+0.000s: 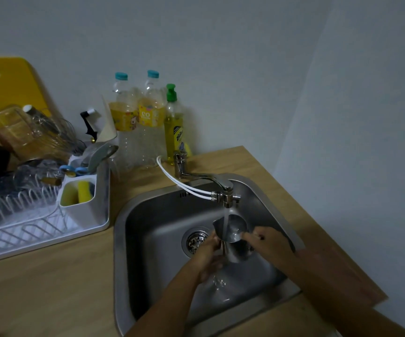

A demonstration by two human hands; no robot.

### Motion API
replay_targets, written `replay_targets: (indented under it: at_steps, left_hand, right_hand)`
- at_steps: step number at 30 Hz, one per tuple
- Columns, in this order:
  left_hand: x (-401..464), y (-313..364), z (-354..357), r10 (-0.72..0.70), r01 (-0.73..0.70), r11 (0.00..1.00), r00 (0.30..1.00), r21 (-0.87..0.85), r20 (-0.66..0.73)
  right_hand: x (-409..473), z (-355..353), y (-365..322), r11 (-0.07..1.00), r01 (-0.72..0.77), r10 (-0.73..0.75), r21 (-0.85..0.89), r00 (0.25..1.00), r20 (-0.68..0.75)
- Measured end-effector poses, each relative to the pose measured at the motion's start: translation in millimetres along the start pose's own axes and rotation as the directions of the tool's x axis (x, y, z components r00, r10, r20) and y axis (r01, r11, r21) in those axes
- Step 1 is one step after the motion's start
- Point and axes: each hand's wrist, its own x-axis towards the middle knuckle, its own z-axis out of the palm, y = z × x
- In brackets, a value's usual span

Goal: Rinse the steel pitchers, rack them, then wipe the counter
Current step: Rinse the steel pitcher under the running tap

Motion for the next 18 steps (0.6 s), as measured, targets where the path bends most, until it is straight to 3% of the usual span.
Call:
replay_targets:
  at_steps: [5, 11, 15, 18]
  left_hand:
    - [11, 4, 0, 0.043, -0.044, 0.986, 0.999, -0.161, -0.008]
    - [19, 10, -8, 0.109, -0.120, 0.974, 0.992, -0.195, -0.063]
    - [19, 11, -13, 0.147, -0.160, 0.975, 0.985, -0.152, -0.091]
    - [12, 15, -19, 0.186, -0.193, 0.978, 0.978, -0.073, -0.093]
  right_hand:
    - [1, -4, -3, 0.998, 0.041, -0.040, 0.057, 0.999, -0.028]
    - [4, 4, -4, 0.975, 0.126, -0.105, 0.186, 0.988, -0.117]
    - [7, 4, -4, 0.941, 0.096, -0.095, 0.323, 0.995, -0.019]
    - [9, 3, -7, 0.869, -0.037, -0.009, 0.493, 0.996, 0.091]
